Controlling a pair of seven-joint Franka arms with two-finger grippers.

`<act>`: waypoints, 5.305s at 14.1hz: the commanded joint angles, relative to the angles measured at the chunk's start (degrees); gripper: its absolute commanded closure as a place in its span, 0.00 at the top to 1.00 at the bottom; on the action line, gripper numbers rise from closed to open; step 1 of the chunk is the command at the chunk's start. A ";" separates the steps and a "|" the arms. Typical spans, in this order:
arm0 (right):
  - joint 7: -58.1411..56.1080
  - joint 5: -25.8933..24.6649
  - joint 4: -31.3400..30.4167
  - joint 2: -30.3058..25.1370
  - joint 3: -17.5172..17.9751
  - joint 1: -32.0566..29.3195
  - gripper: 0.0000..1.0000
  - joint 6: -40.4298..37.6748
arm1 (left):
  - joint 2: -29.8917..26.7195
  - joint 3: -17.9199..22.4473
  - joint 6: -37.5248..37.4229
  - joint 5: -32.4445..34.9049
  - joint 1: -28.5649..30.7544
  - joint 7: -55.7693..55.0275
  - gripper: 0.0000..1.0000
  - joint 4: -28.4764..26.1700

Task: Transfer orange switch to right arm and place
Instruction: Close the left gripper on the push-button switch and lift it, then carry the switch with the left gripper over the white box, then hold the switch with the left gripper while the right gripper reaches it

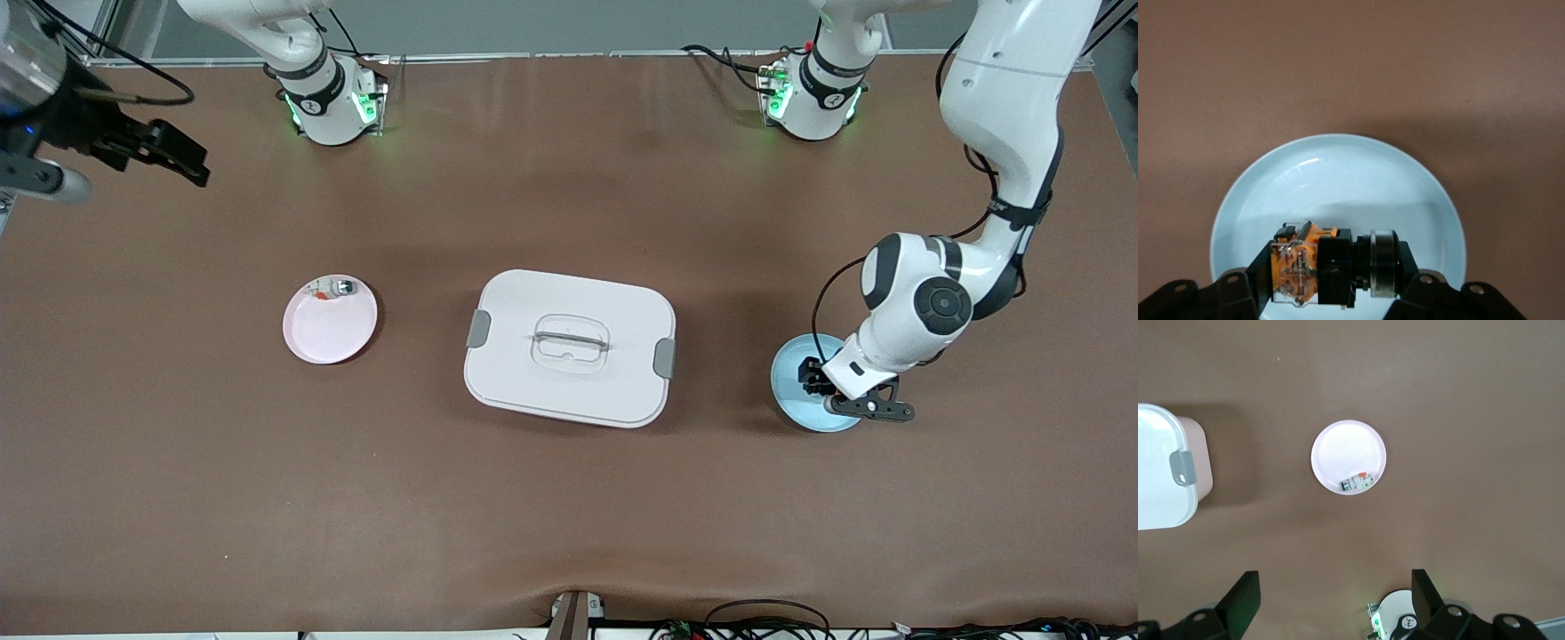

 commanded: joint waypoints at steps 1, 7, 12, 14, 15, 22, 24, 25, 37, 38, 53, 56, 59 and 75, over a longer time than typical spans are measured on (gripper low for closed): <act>0.48 -1.47 0.17 -0.87 0.35 -0.46 1.00 1.28 | -5.64 -0.71 -7.01 0.09 0.21 -1.04 0.00 0.96; -0.39 -1.46 -0.71 -0.96 -0.35 -3.18 1.00 3.03 | -11.80 -1.32 -26.34 -5.61 0.12 -2.80 0.00 8.77; -5.13 -0.85 -6.41 -1.05 -0.44 -4.77 1.00 10.67 | -12.60 -1.41 -38.57 -12.21 -0.14 -7.26 0.00 17.55; -8.55 -0.58 -6.86 -0.96 -0.44 -5.21 1.00 11.74 | -12.60 -2.54 -41.56 -14.75 -0.14 -9.99 0.00 20.11; -9.44 -0.58 -6.86 -0.96 -0.44 -5.30 1.00 11.83 | -12.60 -3.07 -42.36 -15.64 -0.05 -11.83 0.00 20.99; -15.51 1.60 -6.86 -1.14 -0.53 -7.41 1.00 11.83 | -12.34 -9.49 -45.62 -21.96 -0.31 -33.08 0.00 25.83; -15.43 6.78 -7.21 -0.87 -0.88 -9.86 1.00 11.13 | -11.98 -11.77 -45.62 -23.46 -0.67 -42.13 0.00 26.88; -15.34 6.88 -6.87 -0.87 -0.88 -10.13 1.00 11.04 | -11.63 -13.17 -45.53 -23.90 -0.75 -46.26 0.00 27.06; -16.39 3.20 -6.25 0.80 -0.44 -9.52 1.00 8.31 | -5.05 -15.56 -36.41 -27.86 -13.76 -89.60 0.00 33.21; -16.74 3.11 -5.99 0.89 -0.44 -9.52 1.00 8.31 | -4.52 -15.47 -35.08 -28.64 -14.81 -92.68 0.00 33.74; -9.01 29.86 -18.87 3.97 -0.35 -6.27 1.00 26.12 | -0.91 -14.77 -27.95 -28.04 -20.44 -107.83 0.00 35.85; -8.83 37.36 -23.29 2.82 -0.26 -0.67 1.00 32.64 | -0.12 -14.59 -27.95 -27.95 -20.53 -107.74 0.00 35.85; -3.49 45.45 -25.85 2.38 -0.09 7.59 1.00 44.13 | 0.23 -14.77 -27.95 -25.49 -20.53 -107.65 0.00 35.77; 0.23 55.58 -31.91 6.78 0.00 27.39 1.00 73.79 | 0.24 -14.59 -28.13 -25.40 -20.53 -107.74 0.00 35.85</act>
